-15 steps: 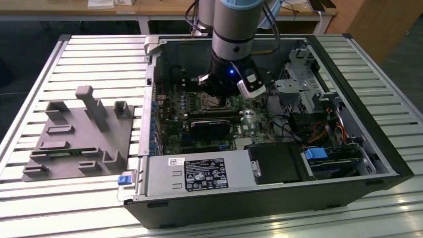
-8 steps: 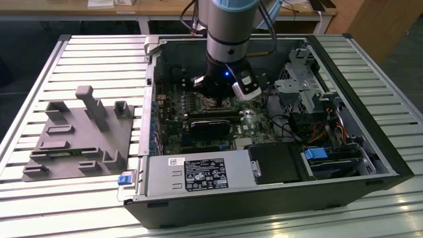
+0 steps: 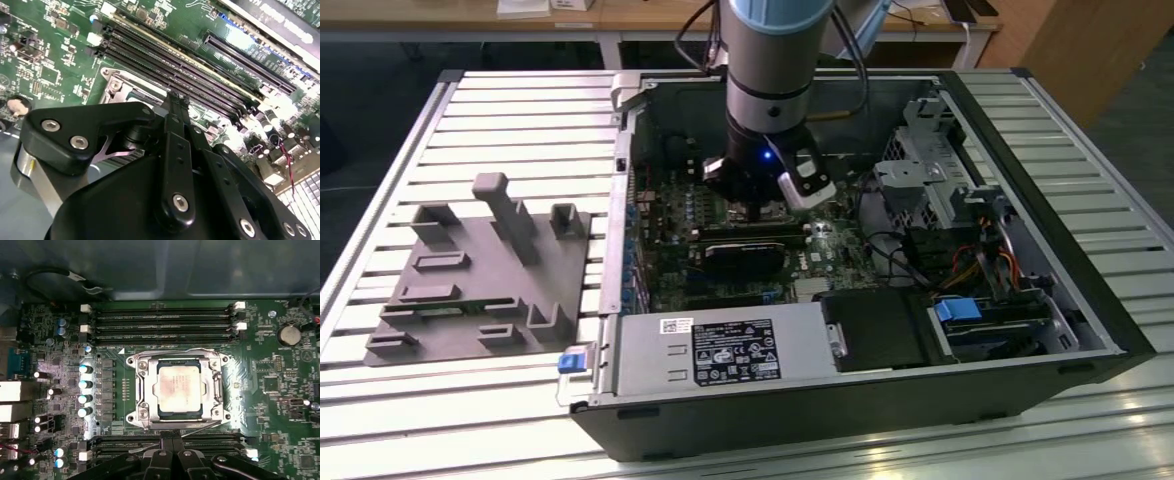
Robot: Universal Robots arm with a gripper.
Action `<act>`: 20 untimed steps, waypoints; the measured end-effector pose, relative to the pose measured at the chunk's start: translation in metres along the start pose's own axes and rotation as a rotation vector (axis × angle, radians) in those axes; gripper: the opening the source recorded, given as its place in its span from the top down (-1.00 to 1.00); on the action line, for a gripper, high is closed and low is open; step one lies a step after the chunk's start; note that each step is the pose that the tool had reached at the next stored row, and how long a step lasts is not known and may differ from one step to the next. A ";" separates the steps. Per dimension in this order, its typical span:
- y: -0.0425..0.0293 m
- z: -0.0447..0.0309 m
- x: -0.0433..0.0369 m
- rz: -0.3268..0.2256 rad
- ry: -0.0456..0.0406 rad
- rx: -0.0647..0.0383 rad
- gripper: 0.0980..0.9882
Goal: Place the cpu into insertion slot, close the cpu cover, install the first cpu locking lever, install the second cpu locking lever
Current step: 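Install the second cpu locking lever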
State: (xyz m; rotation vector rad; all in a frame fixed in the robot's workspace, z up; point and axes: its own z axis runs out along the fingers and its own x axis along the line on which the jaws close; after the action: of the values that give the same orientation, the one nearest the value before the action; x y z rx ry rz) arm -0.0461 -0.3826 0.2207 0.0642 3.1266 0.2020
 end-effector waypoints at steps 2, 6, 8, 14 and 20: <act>-0.0005 0.0036 0.0001 0.000 0.0000 0.000 0.98; -0.0013 0.0073 0.0009 0.000 0.0004 -0.007 0.98; -0.0030 0.0074 0.0016 0.000 0.0008 -0.023 0.98; -0.0099 0.0065 0.0064 0.001 0.0019 -0.057 0.98; -0.0132 0.0074 0.0123 0.001 0.0021 -0.078 0.98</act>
State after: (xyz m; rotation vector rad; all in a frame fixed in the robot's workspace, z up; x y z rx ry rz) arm -0.0589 -0.3942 0.2116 0.0646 3.1170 0.3234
